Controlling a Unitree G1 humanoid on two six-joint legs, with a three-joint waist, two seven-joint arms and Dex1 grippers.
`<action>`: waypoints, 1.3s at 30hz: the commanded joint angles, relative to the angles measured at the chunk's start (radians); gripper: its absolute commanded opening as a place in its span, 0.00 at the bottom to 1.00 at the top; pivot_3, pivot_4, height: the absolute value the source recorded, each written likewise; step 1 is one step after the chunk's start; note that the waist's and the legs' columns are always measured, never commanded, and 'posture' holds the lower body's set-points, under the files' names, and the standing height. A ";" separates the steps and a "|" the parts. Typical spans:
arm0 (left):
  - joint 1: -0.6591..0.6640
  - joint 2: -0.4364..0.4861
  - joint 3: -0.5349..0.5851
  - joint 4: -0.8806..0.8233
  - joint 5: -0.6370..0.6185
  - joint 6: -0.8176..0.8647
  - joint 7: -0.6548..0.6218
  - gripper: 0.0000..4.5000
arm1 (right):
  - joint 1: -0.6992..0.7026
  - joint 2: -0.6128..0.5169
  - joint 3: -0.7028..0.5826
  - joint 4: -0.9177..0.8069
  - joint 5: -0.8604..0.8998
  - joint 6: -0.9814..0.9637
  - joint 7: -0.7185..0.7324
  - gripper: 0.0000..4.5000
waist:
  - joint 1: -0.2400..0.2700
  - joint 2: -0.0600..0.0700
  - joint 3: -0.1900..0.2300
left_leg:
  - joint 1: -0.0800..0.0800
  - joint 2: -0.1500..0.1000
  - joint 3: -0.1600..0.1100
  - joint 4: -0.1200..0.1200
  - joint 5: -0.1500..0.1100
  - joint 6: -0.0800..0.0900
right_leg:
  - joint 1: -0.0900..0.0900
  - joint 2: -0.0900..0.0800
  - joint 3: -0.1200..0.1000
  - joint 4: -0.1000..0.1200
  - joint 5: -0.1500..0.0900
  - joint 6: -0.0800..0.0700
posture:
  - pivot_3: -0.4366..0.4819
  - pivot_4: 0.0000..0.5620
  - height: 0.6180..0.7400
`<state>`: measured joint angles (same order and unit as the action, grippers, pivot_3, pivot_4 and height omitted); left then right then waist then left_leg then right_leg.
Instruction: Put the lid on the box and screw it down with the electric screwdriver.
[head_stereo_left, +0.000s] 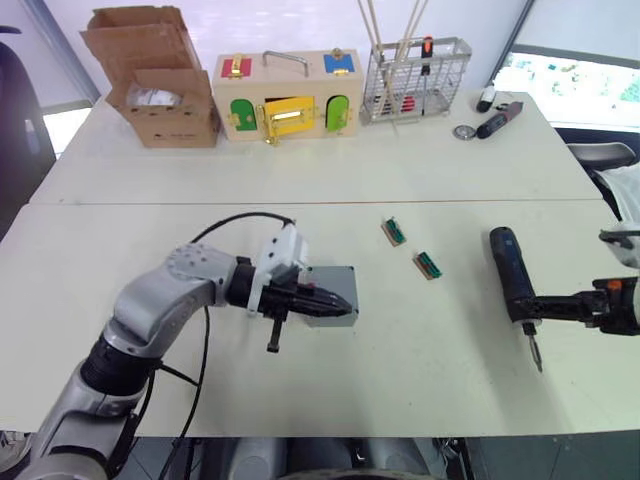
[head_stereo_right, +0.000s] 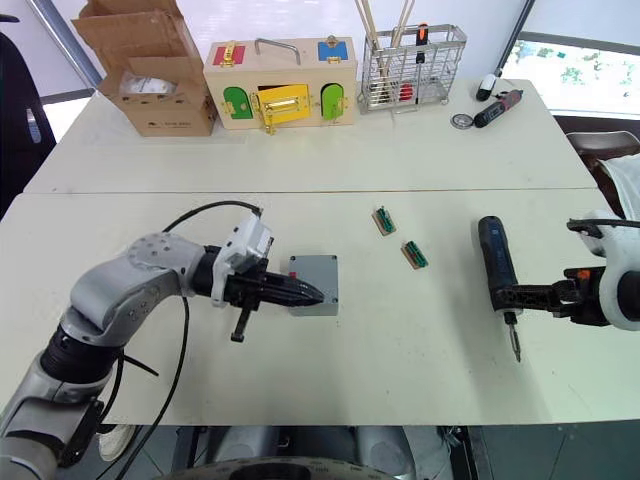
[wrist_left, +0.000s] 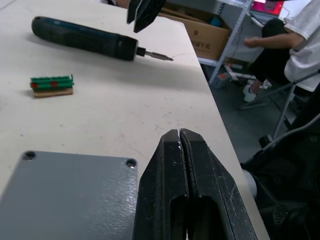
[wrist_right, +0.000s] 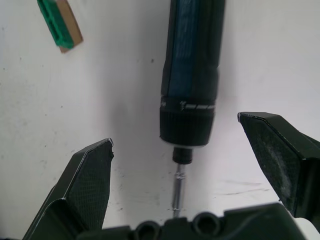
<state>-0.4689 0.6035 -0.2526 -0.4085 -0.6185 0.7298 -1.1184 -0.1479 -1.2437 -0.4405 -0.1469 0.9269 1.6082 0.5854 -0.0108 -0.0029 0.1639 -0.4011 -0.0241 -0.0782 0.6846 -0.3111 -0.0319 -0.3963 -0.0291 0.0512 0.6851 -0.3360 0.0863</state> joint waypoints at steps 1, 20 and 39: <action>0.017 -0.002 0.012 -0.024 0.013 -0.018 0.032 0.00 | -0.067 0.000 0.055 0.090 0.002 0.006 -0.036 0.99 | 0.001 0.000 0.000 | 0.000 0.000 0.000 0.000 0.000 0.000 | 0.000 0.000 0.000 0.000 0.000 0.000 | 0.48 0.27 1.00; 0.149 -0.042 0.013 -0.131 0.016 0.013 0.232 0.00 | -0.600 0.021 0.813 0.429 -0.243 -0.023 0.226 0.99 | 0.004 0.001 0.000 | -0.001 0.000 0.000 -0.001 0.000 0.000 | -0.002 -0.001 0.000 -0.001 0.000 0.000 | 0.48 0.27 1.00; 0.155 -0.057 0.032 -0.138 0.003 0.036 0.307 0.00 | -0.496 0.006 0.982 0.370 -0.525 -0.163 0.419 0.42 | 0.028 -0.020 -0.012 | 0.008 -0.001 -0.003 -0.001 0.000 0.000 | 0.009 -0.002 -0.002 -0.005 0.000 0.000 | 0.48 0.27 1.00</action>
<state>-0.2928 0.5494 -0.2339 -0.5379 -0.6049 0.7772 -0.8043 -0.6927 -1.2417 0.5164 0.2245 0.4075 1.4287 1.0117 0.0177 -0.0230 0.1515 -0.3932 -0.0248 -0.0808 0.6835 -0.3114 -0.0319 -0.3873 -0.0317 0.0493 0.6801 -0.3360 0.0862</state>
